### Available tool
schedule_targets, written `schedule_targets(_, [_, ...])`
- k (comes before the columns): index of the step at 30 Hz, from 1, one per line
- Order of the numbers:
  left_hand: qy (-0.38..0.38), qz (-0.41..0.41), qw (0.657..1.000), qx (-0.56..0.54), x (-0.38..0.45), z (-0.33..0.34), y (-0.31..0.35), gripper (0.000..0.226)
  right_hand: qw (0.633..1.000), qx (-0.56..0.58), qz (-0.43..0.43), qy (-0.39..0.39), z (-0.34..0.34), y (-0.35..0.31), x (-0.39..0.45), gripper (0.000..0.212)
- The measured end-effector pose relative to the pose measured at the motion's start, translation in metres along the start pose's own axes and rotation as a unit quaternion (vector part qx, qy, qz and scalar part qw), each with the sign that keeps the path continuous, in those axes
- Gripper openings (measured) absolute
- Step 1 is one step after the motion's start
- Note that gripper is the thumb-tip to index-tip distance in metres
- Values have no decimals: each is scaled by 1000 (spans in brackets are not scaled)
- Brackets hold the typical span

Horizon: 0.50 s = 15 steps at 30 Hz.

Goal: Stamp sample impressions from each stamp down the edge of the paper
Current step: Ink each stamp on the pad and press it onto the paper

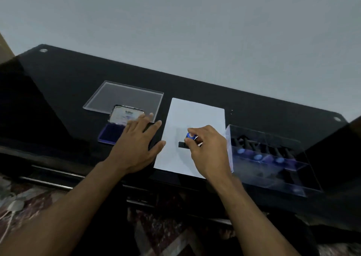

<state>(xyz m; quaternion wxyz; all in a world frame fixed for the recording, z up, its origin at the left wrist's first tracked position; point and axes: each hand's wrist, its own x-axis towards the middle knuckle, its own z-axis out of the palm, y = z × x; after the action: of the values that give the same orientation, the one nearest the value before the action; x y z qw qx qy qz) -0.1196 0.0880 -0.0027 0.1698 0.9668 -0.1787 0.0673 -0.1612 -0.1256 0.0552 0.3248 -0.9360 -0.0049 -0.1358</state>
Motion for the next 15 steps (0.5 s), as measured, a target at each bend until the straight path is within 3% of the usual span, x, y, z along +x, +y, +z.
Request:
schedule_targets(7, [-34, 72, 997, -4, 10, 29, 63, 76, 999, -28, 25, 27, -46, 39, -25, 23])
schedule_targets(15, [-53, 81, 995, 3, 19, 38, 87, 80, 998, -37, 26, 49, -72, 54, -26, 25])
